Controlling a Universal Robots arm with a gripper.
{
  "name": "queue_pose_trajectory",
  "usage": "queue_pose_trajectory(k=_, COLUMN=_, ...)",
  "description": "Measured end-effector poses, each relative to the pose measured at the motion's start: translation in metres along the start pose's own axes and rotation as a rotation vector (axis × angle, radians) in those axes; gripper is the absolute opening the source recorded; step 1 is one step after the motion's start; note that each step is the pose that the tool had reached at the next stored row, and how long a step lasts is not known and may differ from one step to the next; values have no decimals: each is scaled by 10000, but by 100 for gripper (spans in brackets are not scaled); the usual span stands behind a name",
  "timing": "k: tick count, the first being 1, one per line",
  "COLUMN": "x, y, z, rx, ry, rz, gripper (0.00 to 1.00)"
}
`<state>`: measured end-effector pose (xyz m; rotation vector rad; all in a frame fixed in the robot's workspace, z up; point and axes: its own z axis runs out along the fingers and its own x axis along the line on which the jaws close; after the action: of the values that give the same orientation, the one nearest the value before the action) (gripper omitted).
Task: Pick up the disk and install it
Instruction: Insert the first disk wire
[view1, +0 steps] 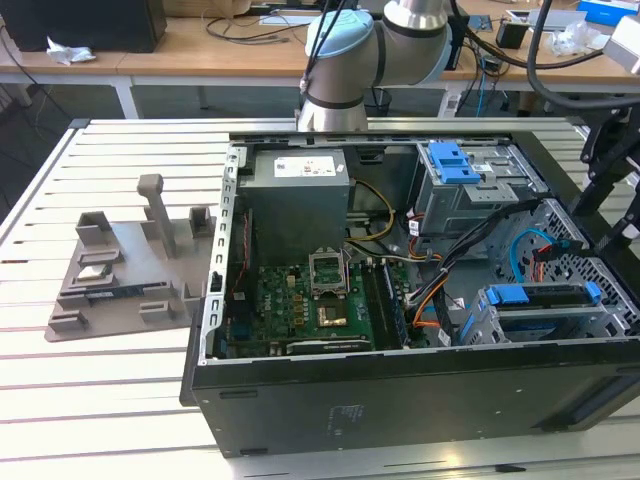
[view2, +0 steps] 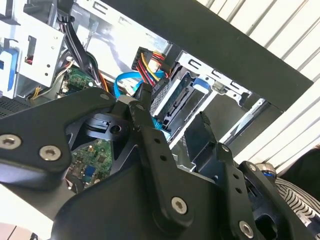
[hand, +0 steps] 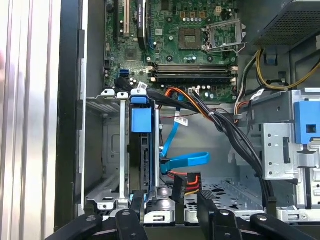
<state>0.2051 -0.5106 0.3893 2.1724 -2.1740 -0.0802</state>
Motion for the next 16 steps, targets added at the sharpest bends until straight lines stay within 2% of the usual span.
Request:
queue_pose_trajectory(k=7, x=-130, y=-26, z=-2, rx=0, ry=2, rz=-22, gripper=54)
queue_pose_trajectory(k=16, x=-172, y=-57, z=14, rx=0, ry=2, rz=-23, gripper=54)
